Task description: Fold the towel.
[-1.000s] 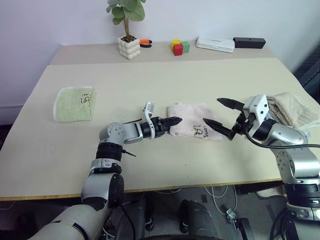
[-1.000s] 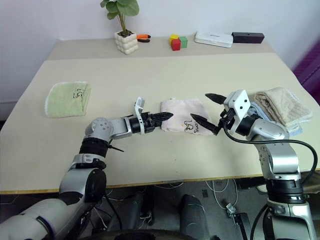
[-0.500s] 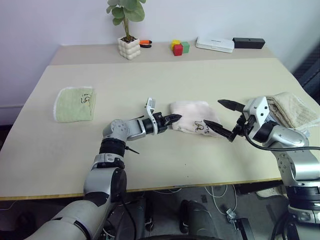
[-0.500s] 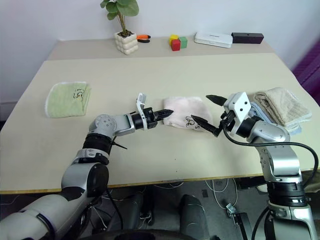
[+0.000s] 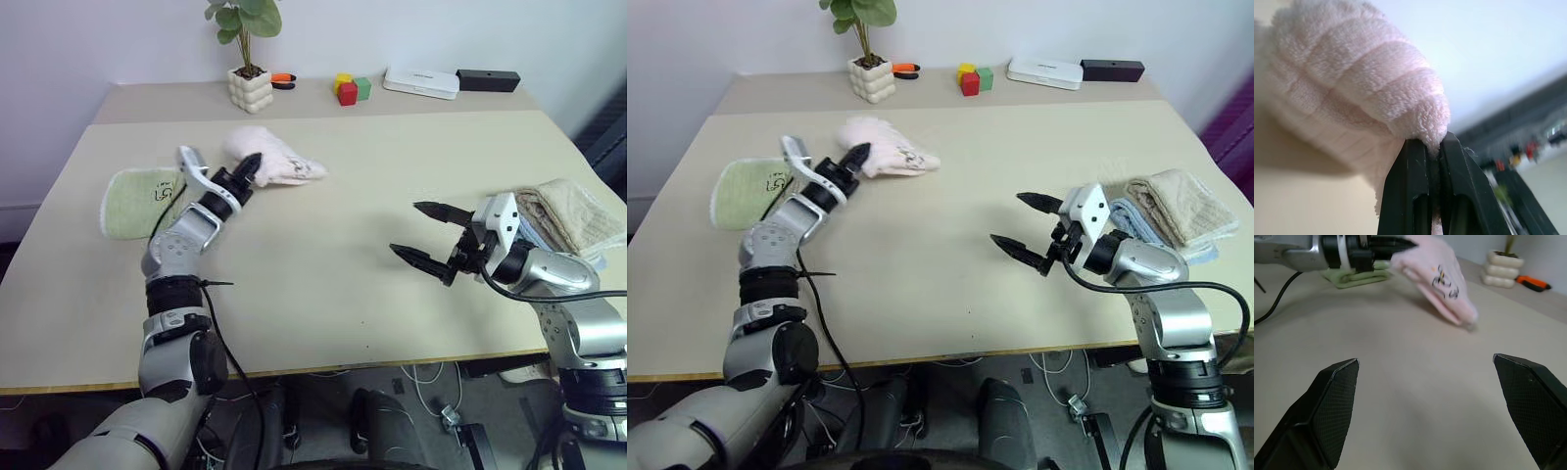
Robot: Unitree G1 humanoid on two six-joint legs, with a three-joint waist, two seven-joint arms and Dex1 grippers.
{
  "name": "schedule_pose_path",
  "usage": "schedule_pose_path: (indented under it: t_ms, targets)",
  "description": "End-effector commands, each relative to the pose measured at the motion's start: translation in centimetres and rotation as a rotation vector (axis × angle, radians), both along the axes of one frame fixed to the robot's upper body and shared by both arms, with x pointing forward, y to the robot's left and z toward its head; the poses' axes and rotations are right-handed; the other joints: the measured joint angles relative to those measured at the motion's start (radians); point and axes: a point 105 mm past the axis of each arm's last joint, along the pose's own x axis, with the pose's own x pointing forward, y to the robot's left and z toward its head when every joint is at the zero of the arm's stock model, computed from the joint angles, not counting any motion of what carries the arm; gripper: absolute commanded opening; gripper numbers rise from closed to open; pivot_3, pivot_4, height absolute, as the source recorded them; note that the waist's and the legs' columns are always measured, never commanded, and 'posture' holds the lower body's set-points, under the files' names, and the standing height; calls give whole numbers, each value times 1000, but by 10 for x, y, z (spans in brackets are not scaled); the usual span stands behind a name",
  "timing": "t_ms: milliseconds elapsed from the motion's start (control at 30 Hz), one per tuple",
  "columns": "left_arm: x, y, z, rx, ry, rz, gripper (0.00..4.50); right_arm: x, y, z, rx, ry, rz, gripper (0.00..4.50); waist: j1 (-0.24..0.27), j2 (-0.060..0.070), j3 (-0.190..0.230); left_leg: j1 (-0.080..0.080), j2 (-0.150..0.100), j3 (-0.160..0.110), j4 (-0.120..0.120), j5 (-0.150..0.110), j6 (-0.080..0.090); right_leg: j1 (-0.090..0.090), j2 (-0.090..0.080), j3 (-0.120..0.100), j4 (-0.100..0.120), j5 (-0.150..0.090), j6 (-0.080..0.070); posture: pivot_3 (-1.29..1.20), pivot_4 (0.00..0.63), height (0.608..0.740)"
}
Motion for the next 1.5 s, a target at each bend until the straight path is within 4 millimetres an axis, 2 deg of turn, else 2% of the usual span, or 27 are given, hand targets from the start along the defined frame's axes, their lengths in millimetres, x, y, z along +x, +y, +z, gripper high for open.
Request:
schedule_pose_path:
  t_ms: [33, 133, 267, 433, 500, 633, 800, 933, 1000, 1067, 1200, 1300, 1367, 1500]
  targets:
    - [-1, 28, 27, 36, -122, 88, 50, 4, 6, 11, 16, -41, 22, 4500, -2, -1, 0, 0, 0, 0, 0, 0, 0, 0, 0, 0, 0, 0, 0, 0, 150, 740]
    - [2, 63, 41, 66, -157, 188, 50, 6, 8, 10, 8, -40, 39, 4500, -4, -1, 1, 0, 0, 0, 0, 0, 0, 0, 1, 0, 1, 0, 1, 0, 150, 740]
    - [0, 95, 63, 91, -209, 273, 50, 7, 10, 10, 7, -36, 48, 4500, -3, -2, 1, -1, 0, 1, 0, 3, -5, -1, 1, 0, 0, 2, 3, 0, 150, 740]
    - [-4, 127, 83, 125, -259, 356, 50, 8, 14, 9, 8, -31, 64, 4500, -1, -2, 1, -1, 0, 1, 0, 3, -5, -1, 1, 0, 0, 2, 3, 0, 150, 740]
    - [-6, 134, 86, 128, -265, 375, 50, 8, 13, 9, 8, -29, 65, 4500, -2, -2, 1, -1, 0, 1, 0, 3, -5, -1, 1, 0, 0, 2, 3, 0, 150, 740]
    - [-27, 154, 88, 165, -283, 436, 50, 8, 10, 9, 3, -27, 58, 4500, -9, -3, 2, -1, 0, 1, 0, 3, -5, -1, 1, 0, 0, 2, 3, 0, 150, 740]
    - [-45, 162, 79, 162, -253, 466, 50, 9, 8, 7, 0, -25, 52, 4500, -22, -3, 2, -1, 0, 1, -1, 3, -5, -1, 1, 0, 1, 2, 4, 0, 150, 740]
    - [-67, 169, 52, 167, -187, 513, 50, 13, 7, 9, -10, -31, 55, 4500, -27, -3, 2, -1, 0, 1, -1, 3, -5, -1, 1, 0, 0, 2, 4, 0, 150, 740]
    - [-71, 160, 30, 173, -132, 485, 50, 15, 8, 10, -14, -36, 63, 4500, -26, -3, 2, 0, 0, 1, -1, 3, -6, -1, 1, 0, 1, 2, 3, 0, 150, 740]
    - [-75, 154, 21, 179, -118, 472, 50, 16, 9, 11, -16, -39, 68, 4500, -23, -4, 2, 0, 0, 1, -1, 3, -6, -1, 1, 0, 1, 2, 3, 0, 150, 740]
    - [-90, 164, -13, 150, -15, 581, 50, 18, 9, 14, -26, -44, 76, 4500, -23, -5, 2, 0, 0, 1, -1, 3, -6, 0, 1, 0, 0, 1, 2, 0, 150, 740]
    - [-98, 163, -27, 127, 32, 607, 50, 18, 8, 14, -26, -45, 76, 4500, -23, -5, 2, 0, 0, 1, -1, 3, -6, 0, 0, 0, 0, 1, 1, 0, 150, 740]
    - [-101, 164, -27, 81, 27, 616, 50, 19, 8, 14, -27, -46, 74, 4500, -21, -5, 2, 0, 1, 1, -1, 3, -6, -1, 0, 0, 0, 1, 1, 0, 150, 740]
    - [-107, 168, -25, 74, 15, 673, 1506, 20, 7, 12, -27, -45, 66, 4500, -21, -6, 2, 0, 0, 1, -1, 3, -6, -1, 0, 0, 0, 0, 0, 0, 150, 740]
